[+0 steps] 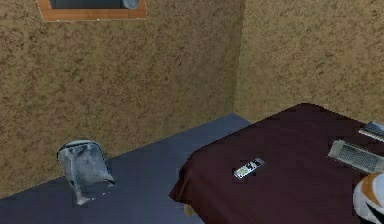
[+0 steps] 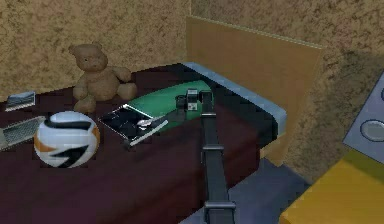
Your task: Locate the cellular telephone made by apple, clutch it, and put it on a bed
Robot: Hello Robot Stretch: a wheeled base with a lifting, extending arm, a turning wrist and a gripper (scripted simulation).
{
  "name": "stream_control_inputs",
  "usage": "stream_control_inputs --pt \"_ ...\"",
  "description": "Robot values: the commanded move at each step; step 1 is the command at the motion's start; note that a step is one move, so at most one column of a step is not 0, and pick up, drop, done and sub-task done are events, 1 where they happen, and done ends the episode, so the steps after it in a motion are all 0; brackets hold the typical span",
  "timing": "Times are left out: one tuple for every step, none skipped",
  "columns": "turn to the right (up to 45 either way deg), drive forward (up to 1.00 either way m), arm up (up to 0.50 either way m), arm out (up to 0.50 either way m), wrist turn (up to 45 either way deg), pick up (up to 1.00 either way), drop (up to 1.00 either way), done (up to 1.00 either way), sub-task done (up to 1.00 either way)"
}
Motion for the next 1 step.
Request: stream_control_inputs --pt "0.0 0.0 0.0 0.0 0.0 0.0 1.0 0.0 0.0"
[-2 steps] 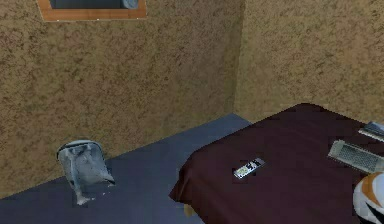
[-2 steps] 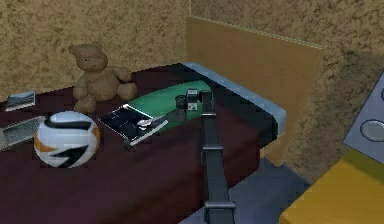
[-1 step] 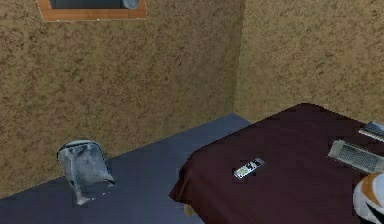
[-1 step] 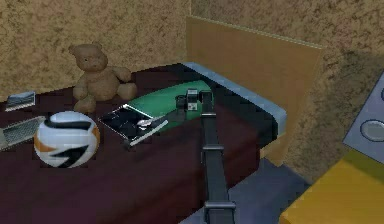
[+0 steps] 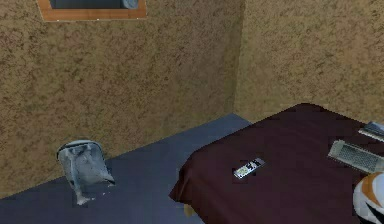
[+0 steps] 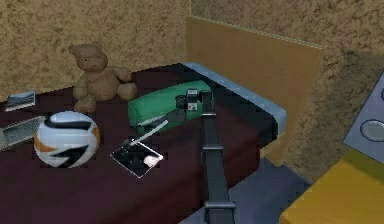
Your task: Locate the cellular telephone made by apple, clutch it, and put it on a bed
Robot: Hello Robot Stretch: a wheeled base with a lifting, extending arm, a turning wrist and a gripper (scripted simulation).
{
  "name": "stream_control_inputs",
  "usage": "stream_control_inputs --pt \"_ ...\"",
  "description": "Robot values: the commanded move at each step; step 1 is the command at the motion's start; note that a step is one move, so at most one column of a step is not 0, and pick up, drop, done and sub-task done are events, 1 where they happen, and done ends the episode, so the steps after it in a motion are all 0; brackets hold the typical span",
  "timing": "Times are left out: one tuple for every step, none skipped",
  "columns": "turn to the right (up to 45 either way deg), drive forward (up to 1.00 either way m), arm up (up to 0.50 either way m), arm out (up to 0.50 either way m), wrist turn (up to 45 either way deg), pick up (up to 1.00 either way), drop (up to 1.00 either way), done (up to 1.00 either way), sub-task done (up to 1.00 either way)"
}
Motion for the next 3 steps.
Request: stream_control_inputs --pt "0.0 0.0 0.1 0.0 0.0 0.0 0.0 0.0 0.0" --pt "0.0 0.0 0.0 -0.08 0.0 0.0 0.0 0.0 0.0" --pt "0.0 0.0 0.0 0.0 0.0 0.0 0.0 1.0 0.0"
